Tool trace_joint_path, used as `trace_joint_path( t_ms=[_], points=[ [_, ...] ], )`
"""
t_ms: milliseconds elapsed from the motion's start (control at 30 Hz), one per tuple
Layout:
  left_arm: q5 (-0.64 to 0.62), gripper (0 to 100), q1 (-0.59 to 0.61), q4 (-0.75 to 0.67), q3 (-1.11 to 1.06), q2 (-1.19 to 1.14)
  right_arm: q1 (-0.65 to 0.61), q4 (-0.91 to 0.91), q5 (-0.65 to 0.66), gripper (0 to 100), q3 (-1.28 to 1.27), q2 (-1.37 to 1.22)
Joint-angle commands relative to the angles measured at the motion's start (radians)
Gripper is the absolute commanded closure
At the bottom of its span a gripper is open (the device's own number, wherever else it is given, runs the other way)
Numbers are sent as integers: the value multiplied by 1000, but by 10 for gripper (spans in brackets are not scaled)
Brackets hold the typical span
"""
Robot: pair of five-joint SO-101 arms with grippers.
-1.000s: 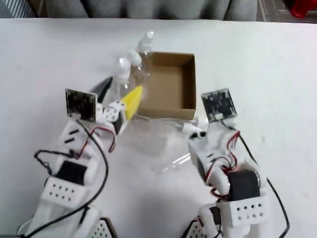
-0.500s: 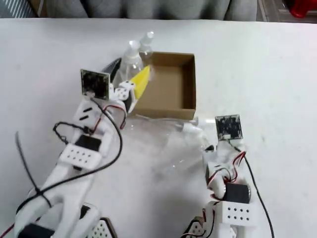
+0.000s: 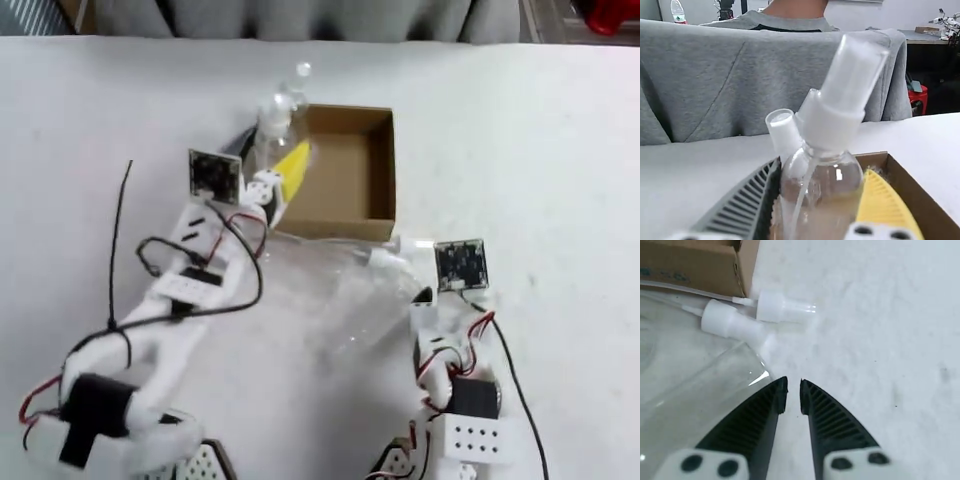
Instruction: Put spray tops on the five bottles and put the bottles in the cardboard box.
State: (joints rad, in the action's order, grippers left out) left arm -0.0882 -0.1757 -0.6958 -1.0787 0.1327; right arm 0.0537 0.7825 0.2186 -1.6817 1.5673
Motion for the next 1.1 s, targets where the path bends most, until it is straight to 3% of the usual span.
trace_joint_path(
  t_ms=[0,367,1067],
  points=[
    [-12,980,35,-51,101,-45,12,5,12,984,-14,8],
    [-12,980,41,-89,118,-179,12,5,12,984,-14,7],
    [-68,976,39,-66,87,-186,12,5,17,984,-14,7]
  ],
)
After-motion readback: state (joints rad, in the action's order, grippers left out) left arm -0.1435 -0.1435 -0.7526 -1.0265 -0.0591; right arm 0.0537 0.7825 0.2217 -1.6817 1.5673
